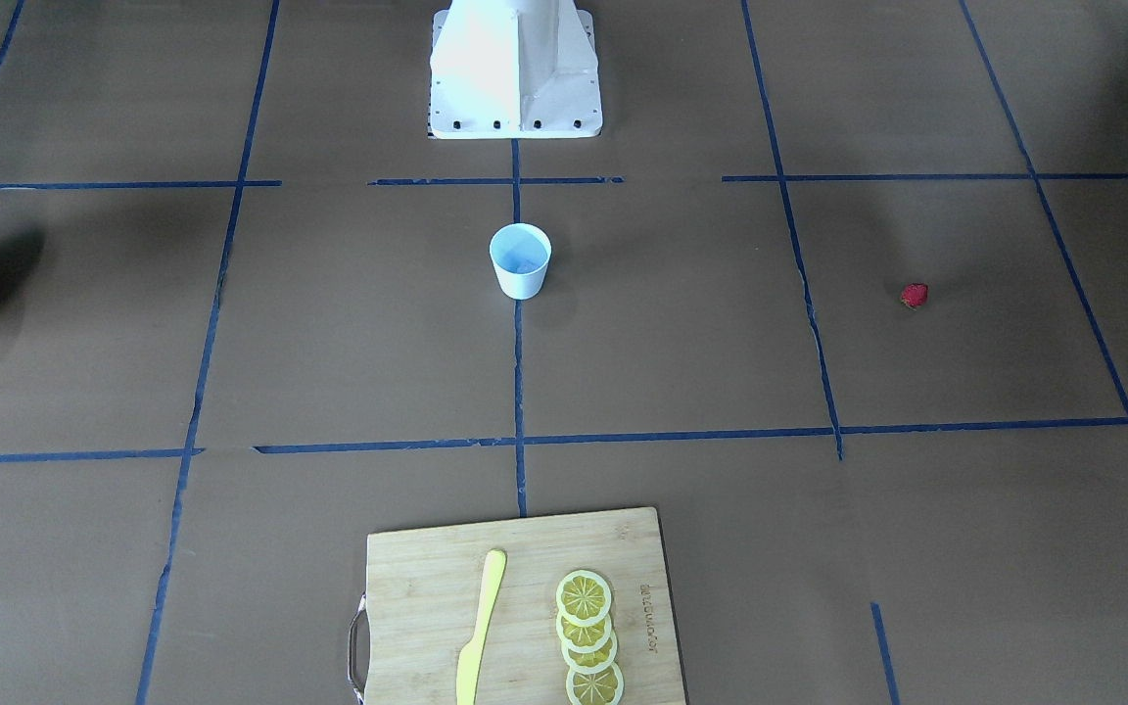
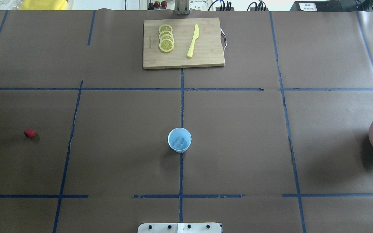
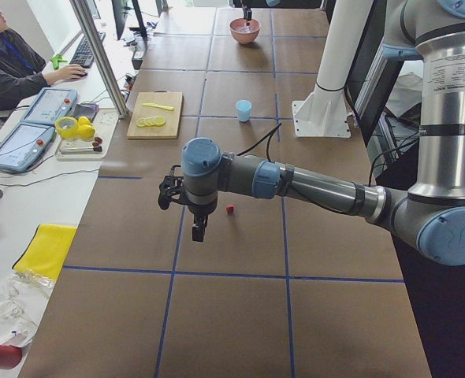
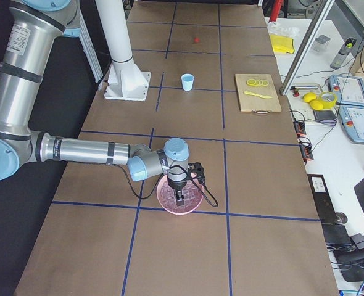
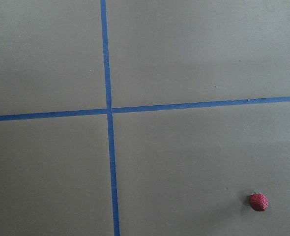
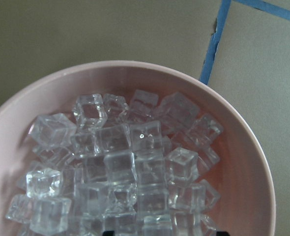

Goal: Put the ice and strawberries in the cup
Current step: 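Reach into the pink bowl for another ice cube with the right gripper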

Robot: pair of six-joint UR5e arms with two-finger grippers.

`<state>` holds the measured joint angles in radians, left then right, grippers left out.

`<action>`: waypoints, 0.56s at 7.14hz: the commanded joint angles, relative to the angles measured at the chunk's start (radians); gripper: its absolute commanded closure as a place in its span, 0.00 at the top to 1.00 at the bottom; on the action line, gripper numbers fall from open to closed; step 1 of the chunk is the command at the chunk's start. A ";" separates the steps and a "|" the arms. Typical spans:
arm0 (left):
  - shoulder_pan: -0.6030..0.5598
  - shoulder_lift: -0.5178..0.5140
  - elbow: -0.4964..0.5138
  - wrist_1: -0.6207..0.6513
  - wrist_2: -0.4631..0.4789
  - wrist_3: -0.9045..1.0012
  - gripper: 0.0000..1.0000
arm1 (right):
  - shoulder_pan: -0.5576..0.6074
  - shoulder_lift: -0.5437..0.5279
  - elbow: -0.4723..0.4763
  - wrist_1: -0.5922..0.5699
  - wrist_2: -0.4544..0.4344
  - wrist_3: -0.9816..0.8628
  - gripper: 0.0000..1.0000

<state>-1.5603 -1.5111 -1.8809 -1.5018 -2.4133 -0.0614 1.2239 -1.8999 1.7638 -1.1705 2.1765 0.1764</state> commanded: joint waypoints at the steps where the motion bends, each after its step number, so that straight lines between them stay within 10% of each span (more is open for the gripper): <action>1: 0.000 0.000 -0.001 0.000 -0.001 0.000 1.00 | -0.012 0.001 -0.006 0.000 -0.004 0.000 0.72; 4: 0.000 0.000 -0.001 0.002 -0.001 0.000 1.00 | -0.024 -0.002 -0.007 0.000 -0.004 -0.005 0.65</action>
<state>-1.5601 -1.5110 -1.8822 -1.5014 -2.4145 -0.0614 1.2029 -1.9009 1.7575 -1.1704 2.1728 0.1745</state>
